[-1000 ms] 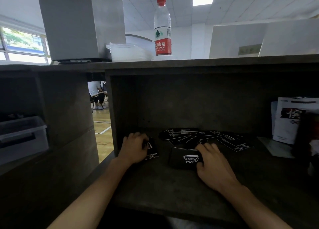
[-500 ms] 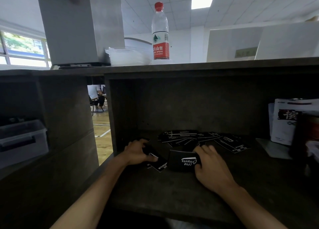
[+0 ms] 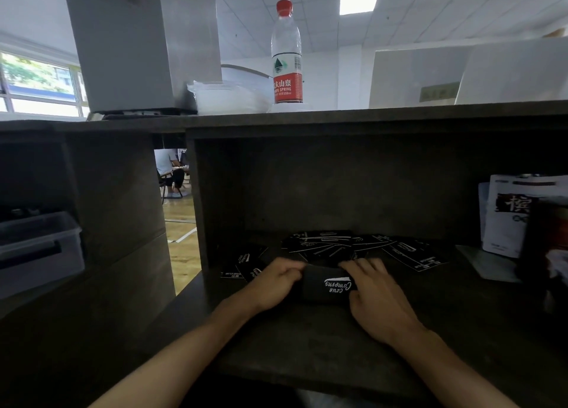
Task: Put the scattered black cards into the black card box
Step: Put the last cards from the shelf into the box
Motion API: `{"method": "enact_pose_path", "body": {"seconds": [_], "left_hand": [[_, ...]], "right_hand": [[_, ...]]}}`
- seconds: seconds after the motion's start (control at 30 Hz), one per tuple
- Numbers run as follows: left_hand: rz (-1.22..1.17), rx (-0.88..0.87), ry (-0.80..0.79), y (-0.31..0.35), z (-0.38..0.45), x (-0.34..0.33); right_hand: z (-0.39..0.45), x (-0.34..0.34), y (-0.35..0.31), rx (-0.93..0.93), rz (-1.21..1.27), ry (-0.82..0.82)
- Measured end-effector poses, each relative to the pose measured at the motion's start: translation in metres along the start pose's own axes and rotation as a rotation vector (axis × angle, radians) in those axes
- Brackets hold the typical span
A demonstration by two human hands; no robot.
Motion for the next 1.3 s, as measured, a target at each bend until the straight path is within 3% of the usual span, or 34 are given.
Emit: {"method": "enact_pose_path", "body": {"seconds": [0.03, 0.1, 0.17, 0.23, 0.3, 0.43, 0.67, 0.77, 0.83, 0.87, 0.97, 1.0, 1.03, 1.13, 1.3], "left_hand": [[0.112, -0.004, 0.005, -0.004, 0.001, 0.004], [0.466, 0.018, 0.171, -0.015, 0.000, 0.036], [0.836, 0.169, 0.315, -0.030, -0.012, 0.072], [0.943, 0.417, 0.212, -0.056, -0.026, 0.089], [0.889, 0.539, 0.103, -0.072, -0.033, 0.089], [0.808, 0.450, 0.217, -0.066, -0.025, 0.087], [0.805, 0.566, 0.107, -0.069, -0.024, 0.089], [0.663, 0.655, -0.010, -0.069, -0.021, 0.092], [0.532, 0.620, -0.018, -0.065, -0.015, 0.088], [0.464, 0.550, 0.081, -0.059, -0.009, 0.088], [0.216, 0.274, 0.624, -0.031, -0.011, 0.094], [0.157, 0.181, 0.707, -0.020, -0.013, 0.091], [0.103, 0.117, 0.682, -0.013, -0.010, 0.084], [0.043, 0.043, 0.363, -0.001, 0.001, 0.043], [-0.151, 0.059, 0.111, 0.002, 0.000, 0.003]], "right_hand": [[0.000, 0.000, 0.000, 0.006, -0.013, 0.009], [0.001, 0.001, 0.000, 0.003, -0.025, 0.026], [0.001, 0.001, 0.000, 0.002, -0.033, 0.041], [0.000, 0.002, -0.001, 0.008, -0.038, 0.051], [-0.001, 0.002, -0.001, 0.011, -0.040, 0.045], [-0.002, 0.004, -0.002, 0.000, -0.039, 0.043], [-0.004, 0.006, -0.003, -0.005, -0.047, 0.039], [-0.003, 0.006, -0.004, 0.002, -0.037, 0.036], [-0.002, 0.006, -0.003, 0.001, -0.034, 0.036], [-0.002, 0.006, -0.003, 0.001, -0.030, 0.038], [-0.002, 0.004, -0.002, -0.008, -0.013, 0.032], [-0.001, 0.004, -0.001, -0.013, -0.007, 0.028], [-0.001, 0.004, -0.001, -0.019, -0.001, 0.025], [0.000, 0.004, 0.002, -0.059, 0.033, 0.013], [0.000, 0.004, 0.000, -0.024, 0.014, 0.012]]}}
Point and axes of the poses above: each hand's wrist, its own z-axis towards the middle knuckle, its own x-axis out of the back of the hand, y = z × x, the point moved 7 cm from there along z, towards the middle knuckle, and after that the axes turned 11 degrees about -x, right-handed, at the moved point
